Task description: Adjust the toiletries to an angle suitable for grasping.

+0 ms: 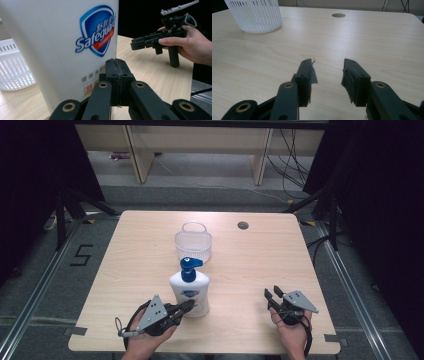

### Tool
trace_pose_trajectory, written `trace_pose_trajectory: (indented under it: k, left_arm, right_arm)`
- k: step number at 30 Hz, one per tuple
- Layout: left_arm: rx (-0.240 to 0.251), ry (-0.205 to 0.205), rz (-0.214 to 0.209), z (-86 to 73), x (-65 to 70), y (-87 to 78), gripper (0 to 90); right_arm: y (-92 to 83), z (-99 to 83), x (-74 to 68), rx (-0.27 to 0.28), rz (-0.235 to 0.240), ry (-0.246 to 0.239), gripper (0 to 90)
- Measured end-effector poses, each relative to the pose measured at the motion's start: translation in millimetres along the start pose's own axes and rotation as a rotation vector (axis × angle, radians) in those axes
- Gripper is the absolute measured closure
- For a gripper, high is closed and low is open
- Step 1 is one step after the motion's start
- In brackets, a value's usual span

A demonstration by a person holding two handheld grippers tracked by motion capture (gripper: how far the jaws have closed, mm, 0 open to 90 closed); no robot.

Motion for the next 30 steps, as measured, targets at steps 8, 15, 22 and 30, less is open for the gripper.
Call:
trace_pose_trajectory:
  k: [8,15,22,30]
  left_arm:
    - [-0.021,0.013,0.011,4.0,1.3,5.5,89.2]
    - [-0.023,0.01,0.011,5.5,2.8,9.9,89.3]
    - [-0.026,0.011,0.016,7.2,1.9,15.3,89.3]
    - [0.009,0.002,0.012,10.3,5.8,-2.4,81.1]
  right_arm:
    - [-0.9,-0.7,-3.3,-0.015,0.007,0.048,59.7]
    - [-1.2,-0.7,-2.1,-0.03,-0.007,0.028,59.6]
    - [-1.6,-0.6,-2.9,-0.025,0.002,0.041,59.4]
    - [-0.3,-0.3,0.2,0.003,0.027,0.026,57.9]
Point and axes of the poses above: each handheld gripper's, and its own axes: y roughly forward along the jaws, z roughly out of its top, x roughly to its right, the point moved 2 cm from there along y, roughly forward along the jaws, and after that the axes turned 3 degrees about -x, right-handed, at the moved point
